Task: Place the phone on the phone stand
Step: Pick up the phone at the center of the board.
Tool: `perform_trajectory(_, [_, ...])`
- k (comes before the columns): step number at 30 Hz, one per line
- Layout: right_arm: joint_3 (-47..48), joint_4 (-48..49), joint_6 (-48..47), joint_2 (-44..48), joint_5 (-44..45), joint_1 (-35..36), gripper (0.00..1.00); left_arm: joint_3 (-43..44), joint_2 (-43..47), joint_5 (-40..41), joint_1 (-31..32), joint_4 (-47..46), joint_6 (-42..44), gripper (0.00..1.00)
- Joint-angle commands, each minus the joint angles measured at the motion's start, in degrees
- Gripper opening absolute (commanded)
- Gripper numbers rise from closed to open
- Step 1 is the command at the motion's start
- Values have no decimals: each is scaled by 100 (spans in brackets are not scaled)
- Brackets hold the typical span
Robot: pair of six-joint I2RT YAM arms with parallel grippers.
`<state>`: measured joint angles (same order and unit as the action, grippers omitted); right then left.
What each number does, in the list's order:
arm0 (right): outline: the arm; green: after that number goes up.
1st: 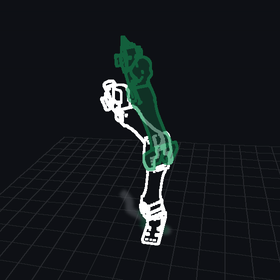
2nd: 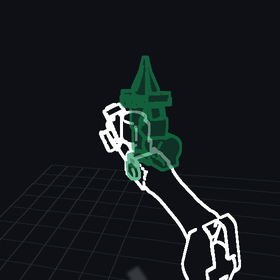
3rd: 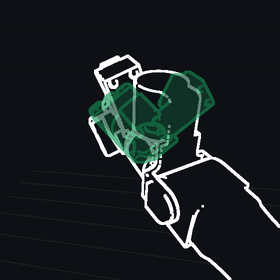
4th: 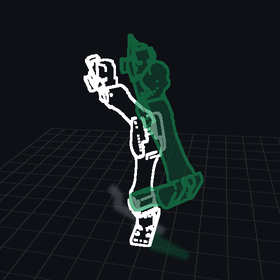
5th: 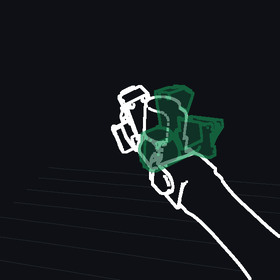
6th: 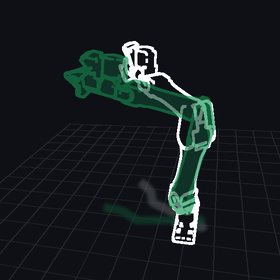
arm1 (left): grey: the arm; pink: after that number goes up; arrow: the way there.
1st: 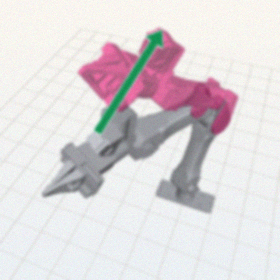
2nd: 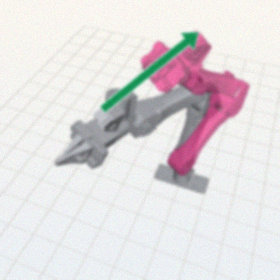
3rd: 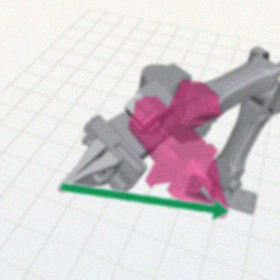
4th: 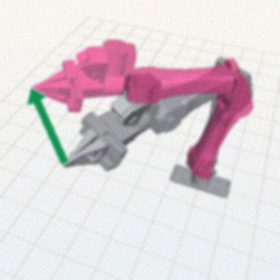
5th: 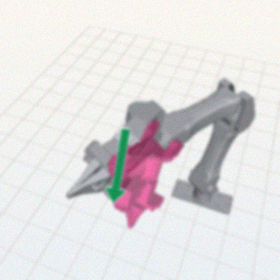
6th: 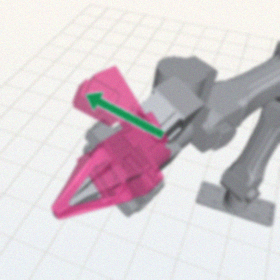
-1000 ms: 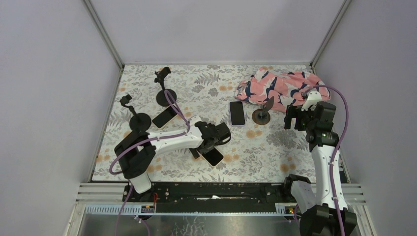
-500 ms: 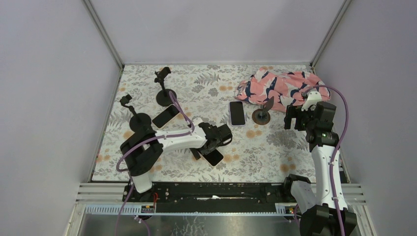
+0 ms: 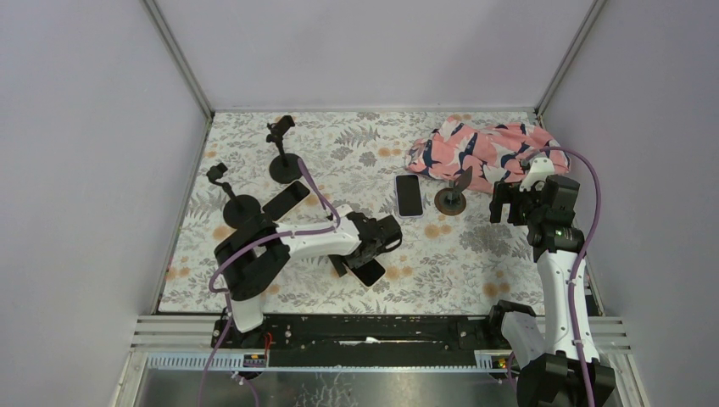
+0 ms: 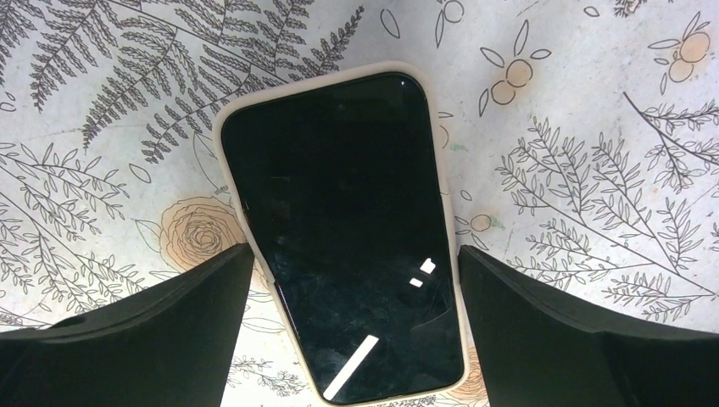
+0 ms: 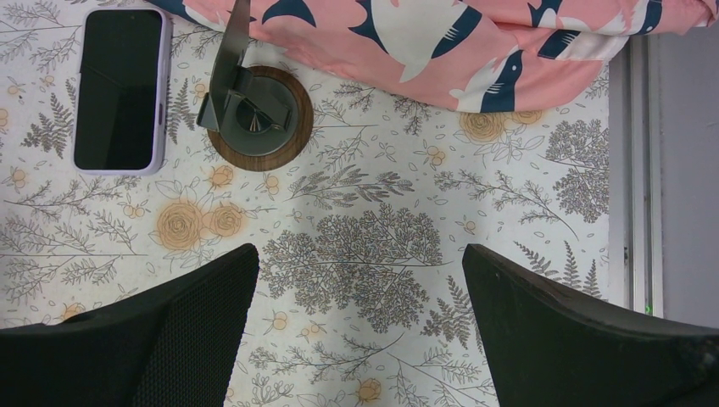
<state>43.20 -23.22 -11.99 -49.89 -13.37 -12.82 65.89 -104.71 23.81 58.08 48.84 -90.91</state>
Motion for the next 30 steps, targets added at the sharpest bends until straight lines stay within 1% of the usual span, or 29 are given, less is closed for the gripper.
perform_trajectory(1, [48, 133, -23, -21, -156, -28, 100, -62, -327, -355, -17, -116, 61, 98])
perform_trajectory(4, [57, 134, -24, -21, -166, -28, 100, -165, -380, -458, -14, -244, 161, 91])
perform_trajectory(7, [57, 122, -29, -21, -164, -28, 100, -339, -335, -540, -16, -533, 274, 74])
perform_trajectory(9, [65, 121, -28, -14, -173, -28, 100, -413, -273, -575, -16, -707, 356, 67])
perform_trajectory(13, [60, 109, -34, -13, -228, -28, 100, -393, -105, -493, -15, -846, 680, 47])
perform_trajectory(14, [61, 101, -28, -20, -281, -28, 100, -346, -71, -446, -16, -849, 844, 42])
perform_trajectory(17, [70, 35, -31, -41, -542, -28, 100, -122, -24, -243, -16, -846, 1571, 24])
perform_trajectory(18, [78, 1, -32, -51, -761, -27, 100, -60, -5, -150, -10, -842, 1810, 18])
perform_trajectory(20, [83, -94, -32, -80, -1225, -28, 100, 54, 41, 92, 8, -841, 2246, 10])
perform_trajectory(21, [88, -125, -44, -88, -1471, -28, 100, 84, 54, 172, 14, -841, 2474, 7])
perform_trajectory(24, [109, -255, -84, -121, -2265, -28, 100, 299, 75, 328, 65, -854, 3137, 3])
perform_trajectory(27, [110, -314, -34, -167, -2887, -28, 100, 429, 149, 431, 146, -1028, 3664, 2])
perform_trajectory(30, [78, -268, 182, -236, -3414, -28, 100, 392, 354, 291, 185, -1526, 4208, 2])
